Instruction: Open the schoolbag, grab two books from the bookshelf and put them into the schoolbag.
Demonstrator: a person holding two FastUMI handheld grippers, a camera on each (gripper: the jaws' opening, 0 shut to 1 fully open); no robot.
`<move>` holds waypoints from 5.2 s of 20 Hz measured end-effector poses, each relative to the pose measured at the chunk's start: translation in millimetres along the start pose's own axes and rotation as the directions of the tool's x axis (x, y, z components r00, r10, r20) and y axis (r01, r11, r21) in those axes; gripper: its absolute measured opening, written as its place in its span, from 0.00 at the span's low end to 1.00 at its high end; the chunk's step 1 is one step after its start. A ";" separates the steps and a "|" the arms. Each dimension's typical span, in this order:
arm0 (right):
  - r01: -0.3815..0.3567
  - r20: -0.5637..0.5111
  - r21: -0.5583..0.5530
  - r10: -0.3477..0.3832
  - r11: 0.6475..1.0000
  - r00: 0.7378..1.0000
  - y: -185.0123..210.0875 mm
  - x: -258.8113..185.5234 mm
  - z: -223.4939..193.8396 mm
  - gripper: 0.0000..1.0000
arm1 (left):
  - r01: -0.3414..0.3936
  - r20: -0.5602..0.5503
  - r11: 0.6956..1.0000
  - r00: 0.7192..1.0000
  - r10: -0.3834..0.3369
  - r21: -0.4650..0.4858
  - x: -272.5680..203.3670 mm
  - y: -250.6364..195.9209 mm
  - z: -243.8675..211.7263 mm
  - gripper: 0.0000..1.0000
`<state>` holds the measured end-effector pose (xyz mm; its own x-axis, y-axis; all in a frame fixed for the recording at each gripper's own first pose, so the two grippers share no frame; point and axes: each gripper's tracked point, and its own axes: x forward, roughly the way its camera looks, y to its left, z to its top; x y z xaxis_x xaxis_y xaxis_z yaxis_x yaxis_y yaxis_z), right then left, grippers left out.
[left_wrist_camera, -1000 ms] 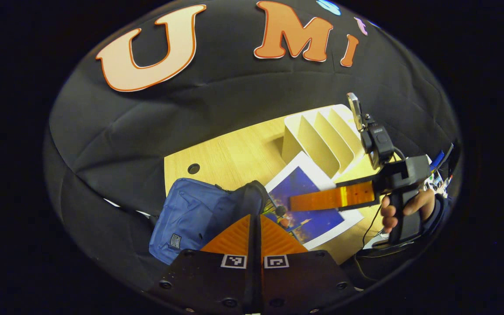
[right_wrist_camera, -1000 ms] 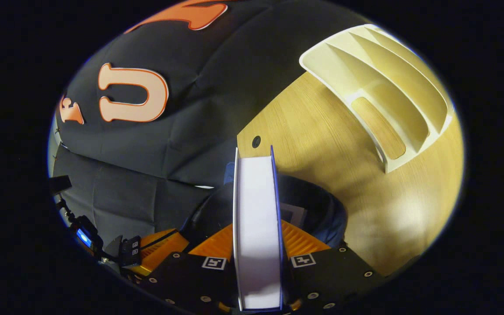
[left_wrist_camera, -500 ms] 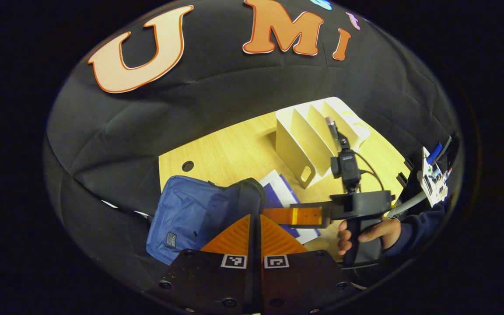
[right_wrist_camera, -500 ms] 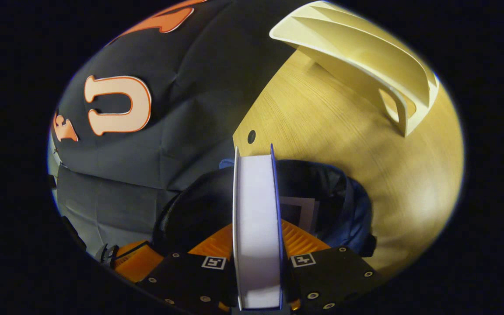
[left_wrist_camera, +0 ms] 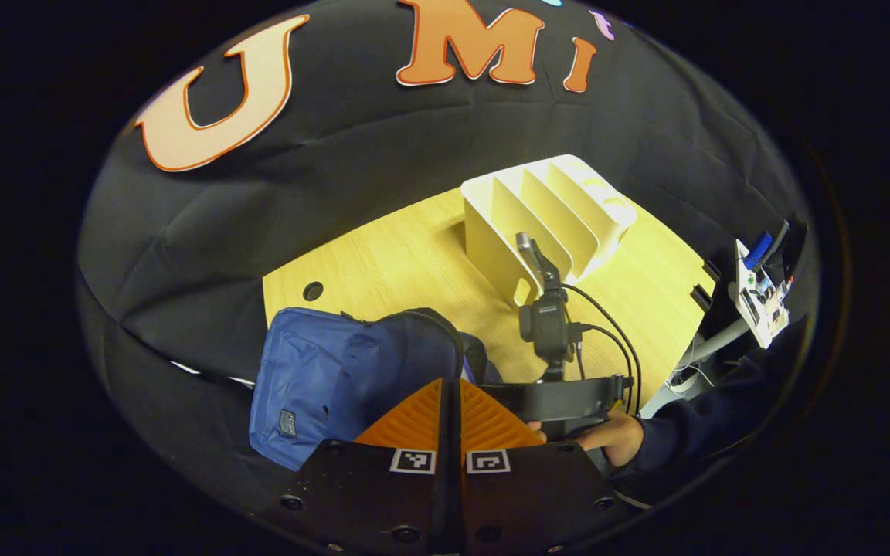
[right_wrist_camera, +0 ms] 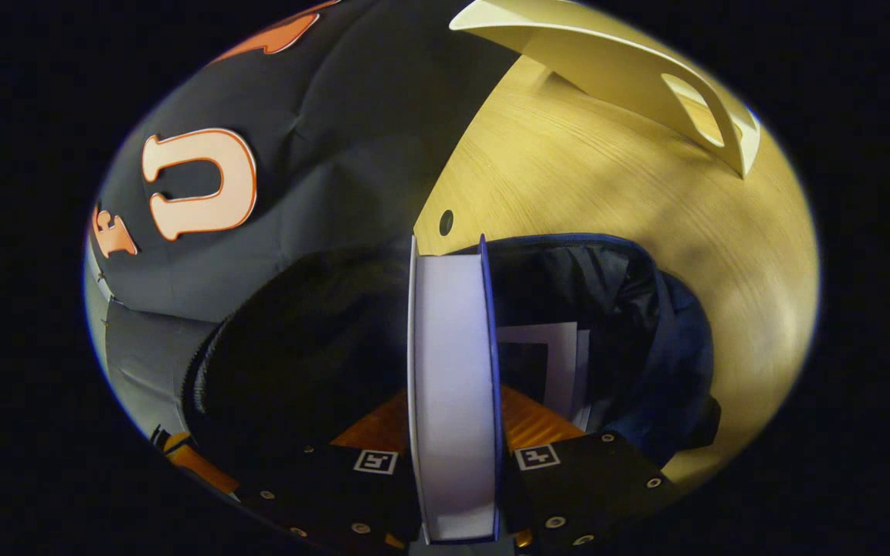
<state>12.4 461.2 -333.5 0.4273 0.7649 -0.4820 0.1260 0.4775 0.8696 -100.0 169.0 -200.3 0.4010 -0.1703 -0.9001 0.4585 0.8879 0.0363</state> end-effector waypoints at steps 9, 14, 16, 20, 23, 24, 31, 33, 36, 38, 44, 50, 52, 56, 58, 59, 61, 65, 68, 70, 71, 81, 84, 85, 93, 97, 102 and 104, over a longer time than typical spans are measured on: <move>-0.024 -0.027 0.018 0.024 1.000 0.999 -0.3 22.9 -10.1 0.43 | -0.008 0.020 1.000 1.000 0.008 0.008 -10.0 6.6 0.1 0.00; -0.031 -0.050 0.016 0.031 0.999 0.998 -1.6 41.4 -17.9 0.44 | -0.015 0.018 1.000 1.000 0.015 0.018 -11.5 1.7 4.7 0.01; 0.026 -0.085 0.045 -0.022 0.999 0.996 -11.0 47.0 -23.2 0.41 | -0.028 0.022 1.000 0.999 0.028 0.002 -9.2 12.4 1.4 0.00; 0.112 -0.229 -0.008 -0.111 0.994 0.967 -15.9 44.2 -46.0 0.77 | -0.044 0.045 0.999 0.998 0.045 -0.029 -14.9 23.0 6.1 0.00; 0.150 -0.343 -0.037 -0.154 0.988 0.927 -16.6 31.7 -64.6 0.88 | -0.059 0.052 0.997 0.997 0.062 -0.043 -15.9 30.5 6.8 0.00; 0.170 -0.362 -0.052 -0.177 0.984 0.915 -17.1 27.6 -65.0 0.92 | -0.062 0.061 0.997 0.996 0.065 -0.049 -17.4 32.7 6.4 0.01; 0.170 -0.464 -0.153 -0.223 0.973 0.857 -12.9 -10.0 -74.5 0.99 | -0.061 0.073 0.994 0.995 0.068 -0.091 -17.0 34.8 2.1 0.00; 0.177 -0.506 -0.179 -0.244 0.968 0.827 -18.5 -17.2 -84.2 0.99 | -0.070 0.074 0.993 0.994 0.078 -0.098 -16.7 35.4 2.1 0.00; 0.147 -0.555 -0.173 -0.220 0.974 0.802 -13.5 -36.0 -95.5 1.00 | -0.071 0.076 0.992 0.994 0.080 -0.109 -18.0 34.9 0.8 0.00; 0.137 -0.546 -0.175 -0.212 0.975 0.811 -9.3 -38.9 -87.4 0.97 | -0.079 0.077 0.990 0.993 0.088 -0.116 -19.2 39.2 0.1 0.01; 0.136 -0.426 -0.203 -0.212 0.970 0.880 -5.2 -84.3 -30.8 0.96 | -0.080 0.072 0.990 0.993 0.088 -0.116 -12.6 29.9 -0.7 0.01; 0.165 -0.186 -0.266 -0.219 0.950 0.958 -7.6 -141.0 61.4 0.95 | -0.083 0.061 0.987 0.994 0.092 -0.139 11.0 13.4 -0.7 0.01; 0.159 -0.118 -0.256 -0.194 0.953 0.974 -3.4 -161.1 84.4 0.95 | -0.100 0.054 0.982 0.992 0.110 -0.162 10.8 13.4 -7.0 0.01; 0.204 0.034 -0.302 -0.203 0.931 0.979 -15.4 -198.6 133.2 0.95 | -0.083 0.029 0.976 0.995 0.091 -0.201 29.8 -15.0 -21.3 0.01; 0.216 0.066 -0.324 -0.206 0.921 0.976 -13.4 -212.6 147.7 0.95 | -0.075 0.007 0.976 0.997 0.078 -0.204 42.3 -32.1 -27.9 0.05; 0.218 0.074 -0.329 -0.205 0.919 0.976 -13.3 -217.9 152.9 0.95 | -0.064 0.006 0.975 0.998 0.067 -0.211 46.7 -41.6 -29.0 0.08; 0.224 0.089 -0.341 -0.205 0.913 0.975 -15.9 -228.5 161.1 0.95 | -0.045 0.029 0.974 0.998 0.052 -0.222 55.0 -57.3 -23.1 0.14; 0.238 0.129 -0.384 -0.204 0.892 0.971 -22.1 -247.4 174.4 0.96 | -0.015 0.055 0.969 0.998 0.030 -0.245 64.5 -86.3 -13.0 0.43; 0.259 0.200 -0.430 -0.188 0.865 0.962 -21.5 -259.1 188.5 0.96 | -0.018 0.138 0.968 0.989 0.054 -0.251 64.6 -101.5 9.4 0.60; 0.289 0.255 -0.468 -0.186 0.835 0.949 -23.0 -266.9 200.7 0.96 | -0.019 0.219 0.971 0.973 0.073 -0.239 60.6 -112.3 29.4 0.74; 0.303 0.271 -0.485 -0.189 0.820 0.944 -24.1 -272.2 203.9 0.96 | -0.031 0.258 0.971 0.962 0.094 -0.237 58.1 -116.0 40.2 0.81; 0.452 0.558 -0.589 -0.067 0.670 0.827 0.3 -317.5 259.3 0.97 | -0.289 0.561 0.914 0.723 0.403 -0.284 11.0 -103.5 123.1 0.94; 0.497 0.613 -0.608 -0.032 0.620 0.789 3.8 -328.5 265.4 0.96 | -0.293 0.597 0.887 0.659 0.457 -0.356 -2.3 -94.7 137.4 0.89; 0.511 0.631 -0.614 -0.014 0.602 0.775 7.7 -333.2 268.8 0.97 | -0.281 0.613 0.879 0.635 0.471 -0.384 -6.0 -93.9 140.3 0.95; 0.627 0.775 -0.590 0.137 0.509 0.617 36.2 -372.6 285.8 0.96 | -0.302 0.733 0.835 0.401 0.549 -0.460 -70.1 -85.9 165.8 0.96; 0.649 0.796 -0.583 0.183 0.489 0.577 40.9 -382.1 281.9 0.97 | -0.314 0.749 0.821 0.343 0.566 -0.477 -80.7 -81.9 168.4 0.93; 0.673 0.809 -0.578 0.222 0.461 0.544 43.4 -385.6 276.9 0.96 | -0.314 0.752 0.817 0.329 0.571 -0.483 -84.6 -85.3 168.4 0.93; 0.677 0.809 -0.580 0.227 0.453 0.542 44.2 -384.3 277.6 0.96 | -0.311 0.757 0.821 0.327 0.566 -0.479 -86.6 -87.6 168.7 0.93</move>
<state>102.3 68.3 -80.0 0.9846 0.1731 0.0229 -0.1733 0.9849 0.0054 -41.1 33.9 -52.3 0.9909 0.1231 0.0548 -0.1282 0.9865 0.1018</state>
